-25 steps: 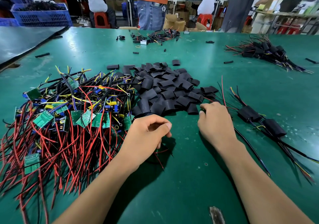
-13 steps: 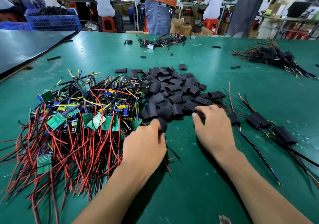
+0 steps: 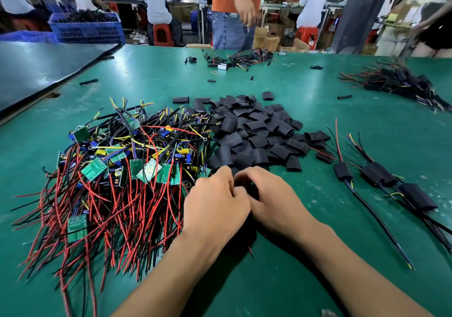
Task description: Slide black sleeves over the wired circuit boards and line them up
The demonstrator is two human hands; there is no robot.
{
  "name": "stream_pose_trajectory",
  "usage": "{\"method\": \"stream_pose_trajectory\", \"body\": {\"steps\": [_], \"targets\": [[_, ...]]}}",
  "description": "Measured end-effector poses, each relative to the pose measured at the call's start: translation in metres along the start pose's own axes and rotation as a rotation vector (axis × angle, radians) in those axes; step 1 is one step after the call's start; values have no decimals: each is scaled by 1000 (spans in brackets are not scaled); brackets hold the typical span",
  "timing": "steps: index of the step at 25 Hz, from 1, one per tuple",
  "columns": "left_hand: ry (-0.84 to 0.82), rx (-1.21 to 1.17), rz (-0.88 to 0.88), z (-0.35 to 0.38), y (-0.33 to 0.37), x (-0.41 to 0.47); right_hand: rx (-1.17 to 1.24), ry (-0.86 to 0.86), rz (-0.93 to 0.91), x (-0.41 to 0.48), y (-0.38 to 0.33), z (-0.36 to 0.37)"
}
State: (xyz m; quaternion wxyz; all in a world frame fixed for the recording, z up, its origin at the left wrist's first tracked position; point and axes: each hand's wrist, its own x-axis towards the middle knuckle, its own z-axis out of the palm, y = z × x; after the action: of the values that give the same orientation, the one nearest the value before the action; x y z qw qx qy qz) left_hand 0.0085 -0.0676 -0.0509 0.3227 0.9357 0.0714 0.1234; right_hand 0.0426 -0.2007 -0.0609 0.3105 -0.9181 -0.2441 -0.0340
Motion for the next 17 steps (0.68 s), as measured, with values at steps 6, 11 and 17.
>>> {"method": "stream_pose_trajectory", "body": {"steps": [6,11,17], "targets": [[152,-143,2,7,-4,4,-97,-76,3,-1,-6,-2],[87,-151,108,14,-8,3,-88,67,110,2,4,-2],[40,-112,179,14,-5,1,169,248,102,1,9,-4]]}}
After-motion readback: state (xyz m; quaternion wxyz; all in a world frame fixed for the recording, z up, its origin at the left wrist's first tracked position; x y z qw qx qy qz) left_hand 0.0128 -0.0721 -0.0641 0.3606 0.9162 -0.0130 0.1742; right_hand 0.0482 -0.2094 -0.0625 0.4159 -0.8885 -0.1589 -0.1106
